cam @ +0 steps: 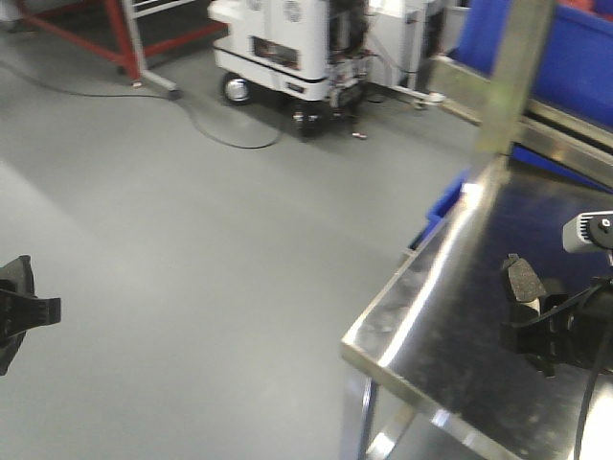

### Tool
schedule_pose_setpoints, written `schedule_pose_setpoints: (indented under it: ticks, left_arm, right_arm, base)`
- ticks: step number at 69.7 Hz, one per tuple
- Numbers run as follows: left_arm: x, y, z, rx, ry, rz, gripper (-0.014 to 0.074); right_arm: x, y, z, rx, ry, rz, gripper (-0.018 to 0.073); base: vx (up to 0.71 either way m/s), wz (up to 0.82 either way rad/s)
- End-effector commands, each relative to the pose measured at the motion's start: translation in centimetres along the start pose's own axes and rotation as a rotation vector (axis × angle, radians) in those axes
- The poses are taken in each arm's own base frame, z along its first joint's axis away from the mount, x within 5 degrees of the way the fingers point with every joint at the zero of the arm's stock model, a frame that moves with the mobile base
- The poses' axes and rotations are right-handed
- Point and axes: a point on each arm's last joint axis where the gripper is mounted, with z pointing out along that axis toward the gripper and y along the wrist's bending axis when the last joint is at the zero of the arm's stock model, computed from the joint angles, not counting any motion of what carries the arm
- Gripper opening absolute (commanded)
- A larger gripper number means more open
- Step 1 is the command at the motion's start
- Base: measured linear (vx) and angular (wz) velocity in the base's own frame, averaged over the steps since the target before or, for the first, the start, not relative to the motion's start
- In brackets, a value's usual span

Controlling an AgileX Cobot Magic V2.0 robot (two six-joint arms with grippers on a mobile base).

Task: Move and align brake pads A on conveyor
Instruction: 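Drive the base away from the table holding both pads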

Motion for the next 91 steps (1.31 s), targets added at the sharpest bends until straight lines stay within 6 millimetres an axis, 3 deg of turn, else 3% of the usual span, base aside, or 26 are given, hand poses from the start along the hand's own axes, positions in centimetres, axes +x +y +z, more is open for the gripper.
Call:
schedule_pose_setpoints:
  ticks: [1,91]
  left_arm:
    - [-1.24,-0.44,-0.95,0.039,-0.101,0.003,0.0132]
    - [-1.24,-0.44,-0.95,0.039,-0.101,0.003,0.0132]
  right_arm:
    - [-1.62,0.10,-0.81,-0.007,-0.115,-0.006,0.0013]
    - [-1.59,0.10,-0.81,-0.007,-0.112,-0.006,0.0013]
  base:
    - [-0.09,0.67]
    - [-0.01,0.46]
